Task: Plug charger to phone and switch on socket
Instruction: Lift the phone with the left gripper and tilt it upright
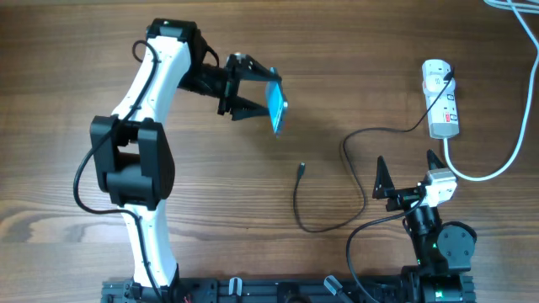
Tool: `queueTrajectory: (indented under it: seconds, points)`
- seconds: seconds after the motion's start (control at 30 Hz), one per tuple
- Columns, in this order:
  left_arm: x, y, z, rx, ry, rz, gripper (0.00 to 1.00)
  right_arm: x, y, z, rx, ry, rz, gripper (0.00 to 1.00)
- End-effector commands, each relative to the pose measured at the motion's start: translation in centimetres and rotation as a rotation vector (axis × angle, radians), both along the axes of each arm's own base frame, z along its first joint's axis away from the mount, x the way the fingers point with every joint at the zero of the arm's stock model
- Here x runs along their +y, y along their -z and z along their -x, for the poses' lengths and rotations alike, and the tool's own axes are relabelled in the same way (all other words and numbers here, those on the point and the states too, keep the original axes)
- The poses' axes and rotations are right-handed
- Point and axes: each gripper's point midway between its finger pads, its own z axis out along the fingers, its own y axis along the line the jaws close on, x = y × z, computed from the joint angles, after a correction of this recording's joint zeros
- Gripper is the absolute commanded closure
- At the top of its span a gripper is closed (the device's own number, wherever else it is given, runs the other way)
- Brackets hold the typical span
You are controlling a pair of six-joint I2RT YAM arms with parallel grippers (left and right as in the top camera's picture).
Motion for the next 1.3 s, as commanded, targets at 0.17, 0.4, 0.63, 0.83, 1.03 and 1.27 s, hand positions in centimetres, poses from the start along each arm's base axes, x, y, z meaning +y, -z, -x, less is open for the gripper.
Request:
queueTrajectory:
  seconds: [0.17,0.4,0.63,0.83,1.03,1.27]
  points:
    - [-0.1,-4.5,-0.9,0.066,-0.075,0.145,0.33,-0.2,-0.3,0.0,-0.014,0.012,0.010,0.00]
    - [0.9,-4.5,-1.5,0.078,-0.103,0.144,0.35,-0.2,-0.3,0.0,-0.014,0.012,0.010,0.00]
    - [2.3,-4.5,-2.3,0.078,-0.141,0.145,0.37,-0.2,-0.3,0.0,-0.014,0.012,0.010,0.00]
    - [2.4,-4.7,-2.2,0.072,-0.142,0.146,0.37,-0.2,-0.2,0.0,-0.013,0.012,0.010,0.00]
    - [2.4,-4.7,-2.2,0.070,-0.143,0.146,0.37,-0.2,-0.3,0.0,-0.014,0.012,0.010,0.00]
    - [2.4,-4.7,-2.2,0.070,-0.143,0.146,0.36,-0.2,-0.3,0.0,-0.016,0.013,0.013,0.00]
